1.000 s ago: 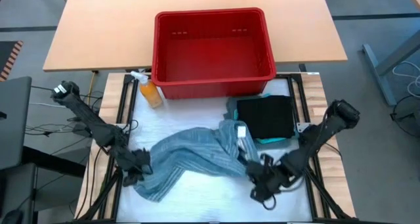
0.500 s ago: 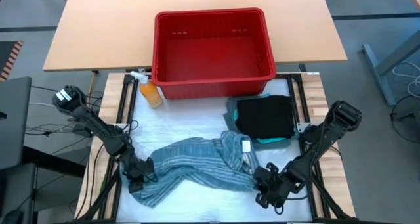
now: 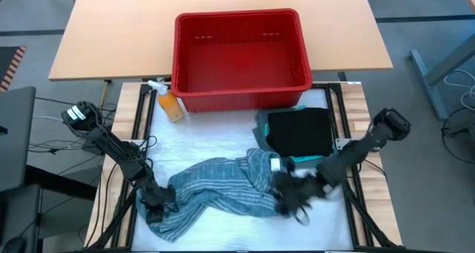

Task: Fold Laundry from Bin
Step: Fold the blue patterned polo

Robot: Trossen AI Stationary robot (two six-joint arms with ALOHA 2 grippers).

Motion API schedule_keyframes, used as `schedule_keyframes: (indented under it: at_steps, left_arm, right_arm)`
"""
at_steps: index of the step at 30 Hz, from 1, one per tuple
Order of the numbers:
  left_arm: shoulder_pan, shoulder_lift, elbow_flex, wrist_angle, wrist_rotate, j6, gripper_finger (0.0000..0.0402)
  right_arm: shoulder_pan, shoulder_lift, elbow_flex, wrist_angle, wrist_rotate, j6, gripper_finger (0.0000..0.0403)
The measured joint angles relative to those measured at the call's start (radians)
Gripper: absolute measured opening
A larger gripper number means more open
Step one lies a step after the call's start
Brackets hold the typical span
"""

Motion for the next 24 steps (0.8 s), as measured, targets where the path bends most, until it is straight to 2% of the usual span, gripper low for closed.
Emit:
schedule_keyframes:
  at_steps: [2,6,11,15,24]
  left_arm:
    - [0.002,0.005,0.000,0.013,-0.030,0.015,0.0032]
    - [0.002,0.006,0.000,0.018,-0.107,0.039,0.0050]
    - [-0.006,0.006,0.000,0.048,-0.189,0.061,0.0070]
    - [-0.005,0.006,0.000,0.053,-0.205,0.102,0.0081]
    - [-0.008,0.006,0.000,-0.006,-0.195,0.120,0.0092]
  right_arm:
    - [-0.111,0.002,0.002,0.004,-0.050,-0.037,0.0161]
    - [-0.329,0.024,0.010,0.023,-0.215,-0.127,0.0202]
    - [-0.495,0.020,0.026,0.021,-0.333,-0.130,0.0246]
    - [-0.563,0.054,0.026,0.004,-0.421,-0.131,0.0248]
    - [-0.610,0.202,0.027,-0.152,-0.492,-0.128,0.0240]
